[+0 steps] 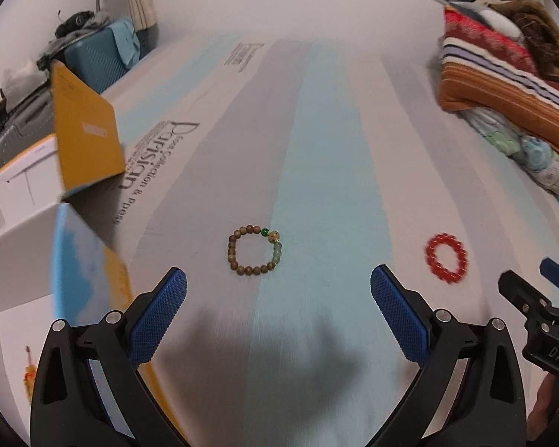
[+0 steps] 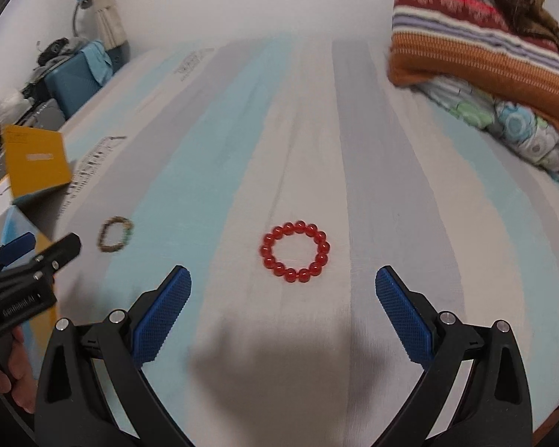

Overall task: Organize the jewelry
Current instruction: 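Move both tools back over the brown and red bracelets, then grasp the red bead bracelet with the right tool while the left tool grasps the brown wooden bracelet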

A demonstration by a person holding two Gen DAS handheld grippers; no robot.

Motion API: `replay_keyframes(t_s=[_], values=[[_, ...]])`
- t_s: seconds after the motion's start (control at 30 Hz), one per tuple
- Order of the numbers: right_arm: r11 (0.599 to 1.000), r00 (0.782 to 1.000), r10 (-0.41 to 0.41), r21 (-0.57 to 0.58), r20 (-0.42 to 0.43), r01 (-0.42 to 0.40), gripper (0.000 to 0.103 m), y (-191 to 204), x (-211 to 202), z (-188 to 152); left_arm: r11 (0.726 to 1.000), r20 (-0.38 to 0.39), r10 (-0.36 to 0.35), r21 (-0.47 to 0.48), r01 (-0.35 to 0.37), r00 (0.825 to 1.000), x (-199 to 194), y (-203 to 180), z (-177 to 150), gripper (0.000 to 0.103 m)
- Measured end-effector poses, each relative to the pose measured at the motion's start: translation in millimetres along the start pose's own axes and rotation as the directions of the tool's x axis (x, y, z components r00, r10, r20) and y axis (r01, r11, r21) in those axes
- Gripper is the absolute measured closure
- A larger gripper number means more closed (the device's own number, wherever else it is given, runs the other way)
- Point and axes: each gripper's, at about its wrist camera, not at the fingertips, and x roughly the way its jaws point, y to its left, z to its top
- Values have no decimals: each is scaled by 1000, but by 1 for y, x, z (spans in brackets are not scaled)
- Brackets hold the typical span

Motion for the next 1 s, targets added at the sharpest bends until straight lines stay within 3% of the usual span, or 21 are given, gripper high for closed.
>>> replay_keyframes(t_s=[0.23, 0.37, 0.6, 0.67, 0.73, 0.83, 1.0], values=[[1000, 998, -8, 30, -66, 10, 8, -20, 66, 2, 997, -44, 40, -70, -43, 998, 65, 6, 4, 6], [999, 996, -16, 43, -92, 20, 15, -29, 95, 4, 996, -68, 41, -73, -46, 997, 93, 6, 4, 6], [998, 990, -35, 40, -139, 41, 43, -31, 126, 2, 996, -91, 51, -73, -57, 995, 119, 7, 2, 19], [998, 990, -48, 36, -131, 53, 51, -29, 126, 1, 995, -92, 67, -64, -73, 994, 120, 6, 1, 26], [998, 990, -55, 29, -126, 59, 69, -28, 126, 1, 996, -96, 71, -54, -76, 993, 118, 5, 0, 43], [998, 991, -57, 30, -125, 62, 85, -27, 124, 1, 997, -109, 46, -59, -53, 993, 116, 4, 0, 62], [998, 992, -51, 29, -117, 55, 89, -28, 121, 1, 998, -115, 41, -51, -47, 993, 113, 1, -1, 89]])
